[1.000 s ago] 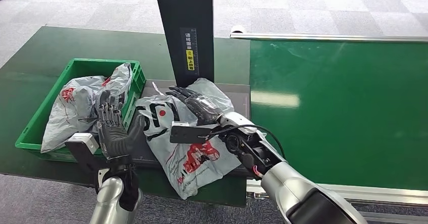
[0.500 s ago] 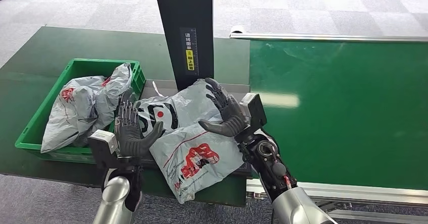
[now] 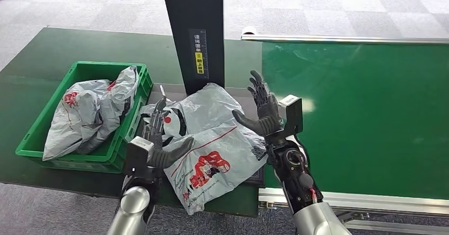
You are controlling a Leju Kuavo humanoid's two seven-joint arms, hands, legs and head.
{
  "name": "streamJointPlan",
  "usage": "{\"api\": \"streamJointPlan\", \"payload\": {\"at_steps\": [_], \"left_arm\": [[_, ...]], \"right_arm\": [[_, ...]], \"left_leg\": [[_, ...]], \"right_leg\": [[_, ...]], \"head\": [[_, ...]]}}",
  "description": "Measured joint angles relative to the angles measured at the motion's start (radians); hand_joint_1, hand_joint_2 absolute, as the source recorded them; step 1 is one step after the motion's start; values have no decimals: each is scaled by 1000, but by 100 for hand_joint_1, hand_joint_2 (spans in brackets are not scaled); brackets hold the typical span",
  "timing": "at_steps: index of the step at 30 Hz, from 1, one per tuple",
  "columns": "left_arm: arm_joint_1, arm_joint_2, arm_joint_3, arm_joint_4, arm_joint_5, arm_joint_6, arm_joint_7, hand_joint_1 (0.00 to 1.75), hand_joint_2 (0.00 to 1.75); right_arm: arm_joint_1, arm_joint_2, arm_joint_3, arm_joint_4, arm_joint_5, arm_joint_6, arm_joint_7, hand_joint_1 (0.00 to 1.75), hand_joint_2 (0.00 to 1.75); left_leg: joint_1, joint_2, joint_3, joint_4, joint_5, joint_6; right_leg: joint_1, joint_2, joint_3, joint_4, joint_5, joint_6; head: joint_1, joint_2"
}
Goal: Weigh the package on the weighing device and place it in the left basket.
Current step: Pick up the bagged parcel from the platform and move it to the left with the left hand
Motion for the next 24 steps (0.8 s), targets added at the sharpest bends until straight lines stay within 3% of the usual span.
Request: {"api": "streamJointPlan", "payload": {"at_steps": [13,19,24], "left_arm": [[-6,0,-30,32,-33,-4,22,0,175],[-62,0,-110,128,-382,-14,168,0,175],[-112,-3,-143,236,-519,-37,224,0,175]], "right_arm": [[22,-5,-17,-69,13,-11,-1,0,175],[36,-4,-21,-106,56,-33,-1,0,175],[56,-4,-30,-135,107,-42,1,0,175]], "left_leg": [[0,0,0,0,0,0],[0,0,0,0,0,0],[0,0,0,0,0,0]], "right_leg": [[0,0,0,0,0,0],[0,0,0,0,0,0],[0,0,0,0,0,0]], "head": [[0,0],[0,0],[0,0]]}}
